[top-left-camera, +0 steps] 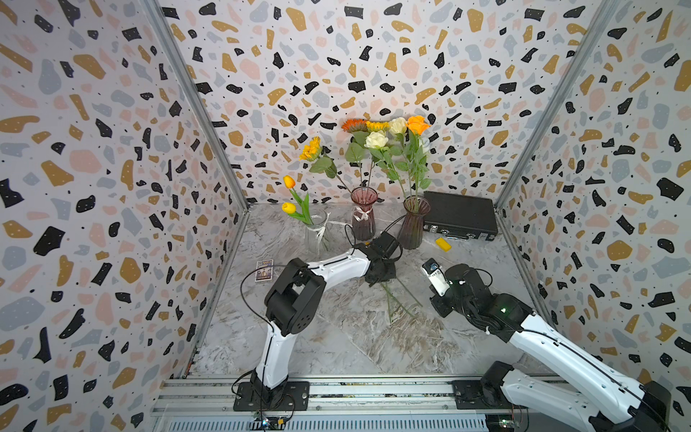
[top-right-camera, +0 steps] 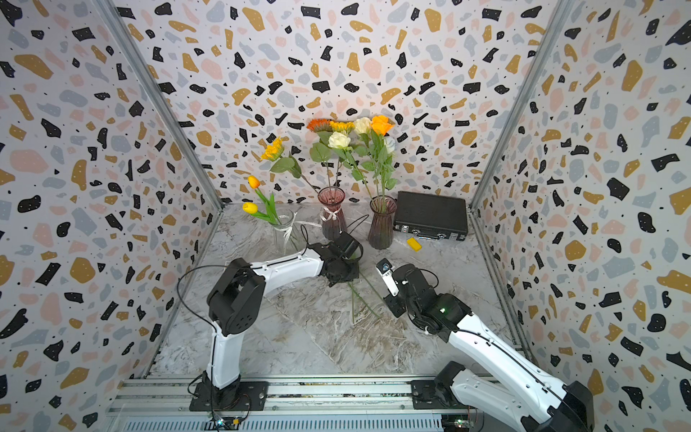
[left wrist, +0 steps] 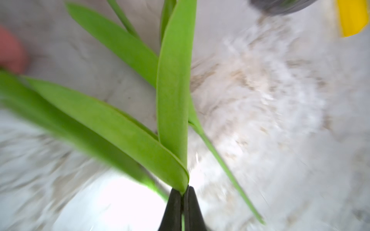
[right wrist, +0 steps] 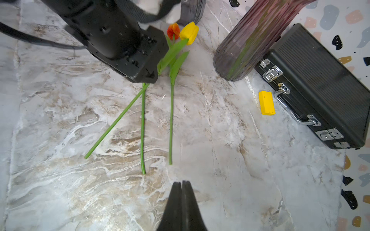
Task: Arrange the flowers in different vases according to their variety
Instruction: Pick up the flower at the center of the board, then insert the flower into the vase.
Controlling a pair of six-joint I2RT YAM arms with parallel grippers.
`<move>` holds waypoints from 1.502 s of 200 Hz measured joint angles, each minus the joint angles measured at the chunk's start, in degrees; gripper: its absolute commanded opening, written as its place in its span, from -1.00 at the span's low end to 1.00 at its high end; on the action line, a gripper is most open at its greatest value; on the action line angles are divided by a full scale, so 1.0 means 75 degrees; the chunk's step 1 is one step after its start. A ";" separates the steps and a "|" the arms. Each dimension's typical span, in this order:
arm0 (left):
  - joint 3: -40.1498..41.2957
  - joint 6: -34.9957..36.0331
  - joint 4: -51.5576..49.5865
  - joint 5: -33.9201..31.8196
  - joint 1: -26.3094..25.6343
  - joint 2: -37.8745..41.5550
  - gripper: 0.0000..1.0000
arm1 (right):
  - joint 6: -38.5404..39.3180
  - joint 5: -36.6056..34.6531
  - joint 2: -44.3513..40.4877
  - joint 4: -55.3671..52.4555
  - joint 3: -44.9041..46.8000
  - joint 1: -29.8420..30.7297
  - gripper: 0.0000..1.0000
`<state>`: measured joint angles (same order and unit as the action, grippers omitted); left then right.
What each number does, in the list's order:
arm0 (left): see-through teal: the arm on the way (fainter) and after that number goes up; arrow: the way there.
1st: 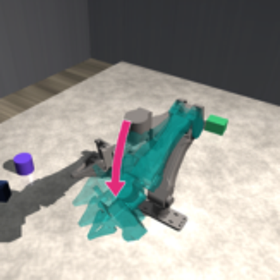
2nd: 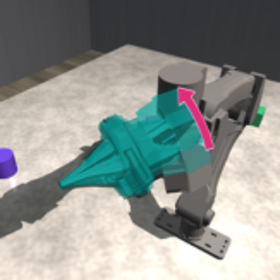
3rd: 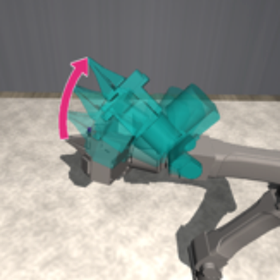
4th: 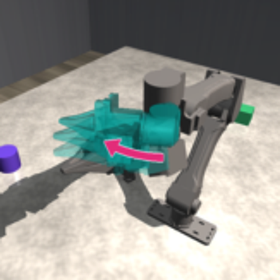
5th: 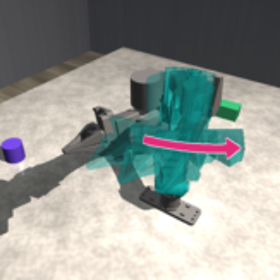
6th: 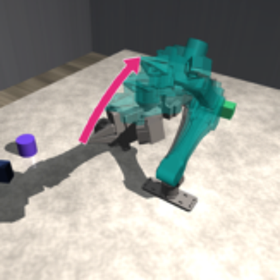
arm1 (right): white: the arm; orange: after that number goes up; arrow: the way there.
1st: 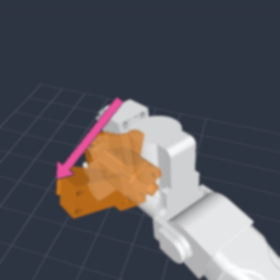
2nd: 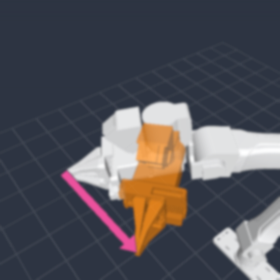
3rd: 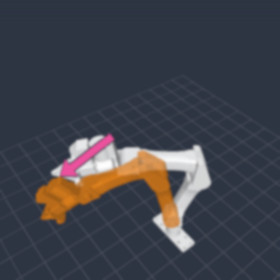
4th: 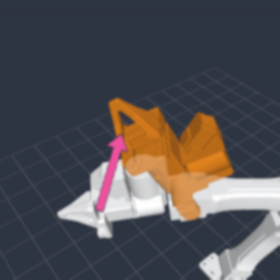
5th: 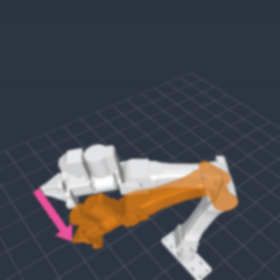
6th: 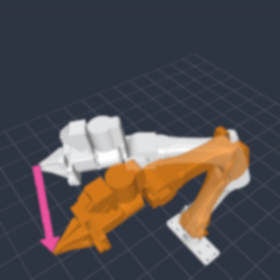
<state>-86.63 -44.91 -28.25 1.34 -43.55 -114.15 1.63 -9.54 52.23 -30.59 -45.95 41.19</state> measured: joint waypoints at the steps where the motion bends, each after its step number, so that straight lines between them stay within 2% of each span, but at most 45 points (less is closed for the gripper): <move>1: 0.0009 0.0009 0.0000 -0.0006 -0.0003 0.0032 -1.00 | 0.0000 0.0012 -0.0009 0.0006 0.0003 0.0000 -1.00; 47: 0.0254 0.0600 0.0017 -0.0420 -0.0032 0.2288 -1.00 | 0.0047 0.1772 -0.0982 0.0638 0.0341 -0.0029 -0.97; 62: 0.0411 0.0886 0.0009 -0.0726 -0.0055 0.3002 -1.00 | 0.0044 0.2425 -0.1279 0.0918 0.0405 -0.0029 -0.97; 87: 0.0720 0.1466 -0.0052 -0.1402 -0.0111 0.4144 -1.00 | 0.0047 0.2949 -0.1431 0.1288 0.0408 -0.0035 -0.97; 109: 0.0997 0.2372 0.0125 -0.2328 -0.0119 0.5249 -1.00 | 0.0055 0.3139 -0.1329 0.1498 0.0411 -0.0041 -0.98; 140: 0.1763 0.4287 0.1644 -0.3625 -0.0041 0.6403 -1.00 | 0.0114 0.3395 -0.0988 0.1862 0.0414 -0.0050 -1.00; 176: 0.2194 0.5829 0.3558 -0.3914 0.0632 0.5971 -1.00 | 0.0160 0.3794 -0.0484 0.2366 0.0437 -0.0050 -1.00; 231: 0.2655 0.6580 0.5744 -0.3512 0.2256 0.4730 -1.00 | 0.0323 0.4109 -0.0274 0.2873 0.0513 -0.0070 -1.00; 262: 0.2649 0.7093 0.7353 -0.3287 0.2573 0.3975 -1.00 | 0.0370 0.4217 -0.0192 0.2993 0.0513 -0.0099 -1.00; 300: 0.2174 0.7341 0.8274 -0.3034 0.2850 0.2929 -1.00 | 0.0443 0.4301 -0.0137 0.3008 0.0513 -0.0166 -1.00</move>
<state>-70.32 10.15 33.80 -21.41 -22.17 -92.18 4.95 22.72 51.20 -8.03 -42.11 39.94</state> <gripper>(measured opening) 0.047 0.041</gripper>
